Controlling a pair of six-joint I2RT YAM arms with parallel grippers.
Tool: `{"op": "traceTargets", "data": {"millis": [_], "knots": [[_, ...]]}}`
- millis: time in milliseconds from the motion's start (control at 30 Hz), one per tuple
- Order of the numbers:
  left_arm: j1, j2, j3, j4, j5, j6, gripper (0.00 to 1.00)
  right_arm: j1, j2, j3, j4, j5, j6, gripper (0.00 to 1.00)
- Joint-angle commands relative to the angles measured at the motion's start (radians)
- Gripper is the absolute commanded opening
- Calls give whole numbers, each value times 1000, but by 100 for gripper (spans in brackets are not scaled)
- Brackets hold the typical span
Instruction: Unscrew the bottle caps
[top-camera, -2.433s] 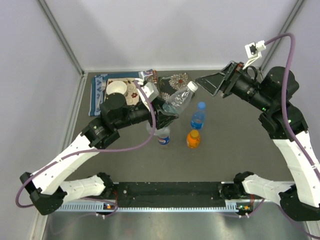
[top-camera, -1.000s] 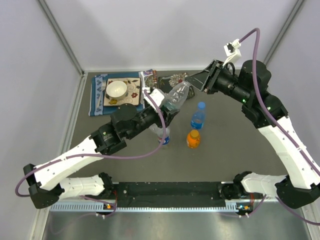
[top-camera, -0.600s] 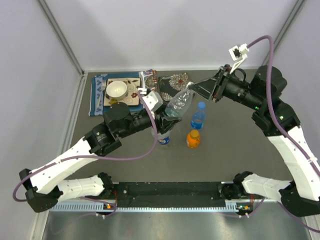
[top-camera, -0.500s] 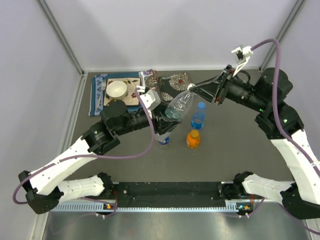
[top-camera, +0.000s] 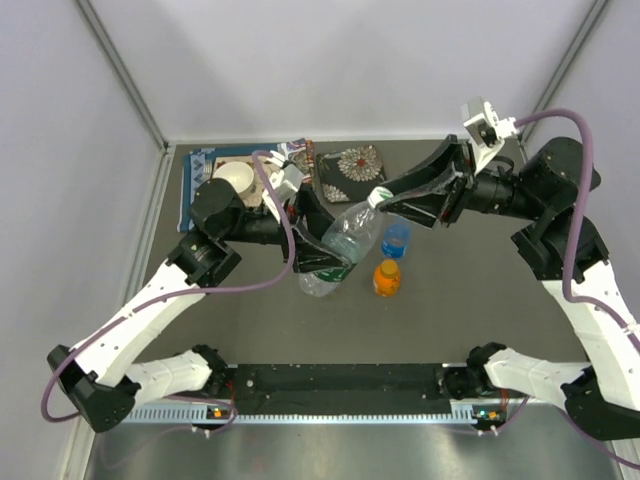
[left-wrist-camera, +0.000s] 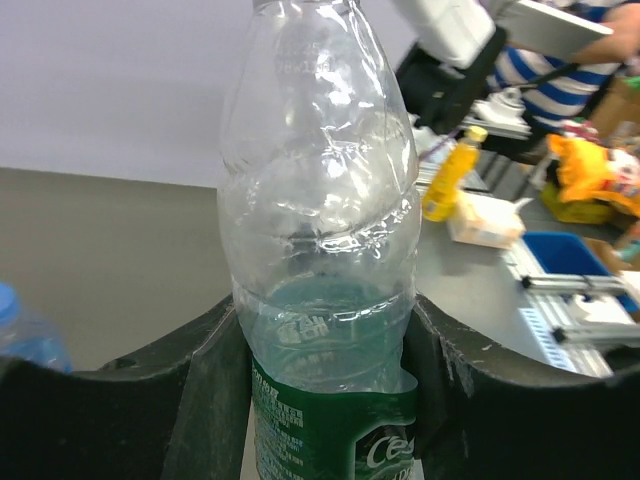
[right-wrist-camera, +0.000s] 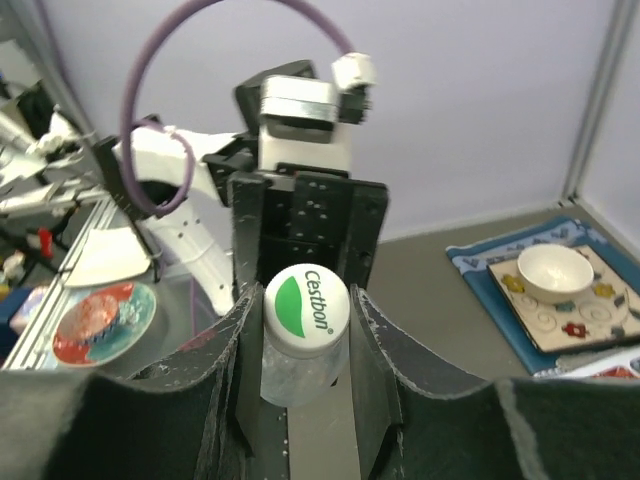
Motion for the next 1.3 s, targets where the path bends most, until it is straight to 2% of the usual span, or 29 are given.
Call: {"op": "traceTargets", "data": {"millis": [0,167,433,667,733,767,867,967,1200,1233,1267], "knots": [[4,31,7,283,205,-193,42,14,2,-29,25,-272,-94,0],[4,65,-4,393,261,-276,40,14,7,-40,30,-409,-135,0],[4,75,-6,410,292,-295,40,14,10,-60,24,-576,-172,0],[6,68,3,345,283,-233,41,12,-4,-92,19,-500,-169,0],[6,59,16,234,243,-149,40,8,-11,-94,15,-425,-162,12],[7,56,26,192,231,-118,40,5,-16,-91,7,-405,-155,23],[6,41,39,94,171,-32,40,2,-21,-80,-7,-347,-152,34],[6,30,46,32,117,33,40,0,-25,-69,-14,-297,-149,41],[6,10,43,-21,50,83,40,2,-30,-58,-37,-216,-148,46],[6,9,43,-23,48,86,40,2,-30,-58,-40,-205,-148,48],[6,10,43,-25,38,89,40,2,-30,-57,-40,-198,-146,55]]}}
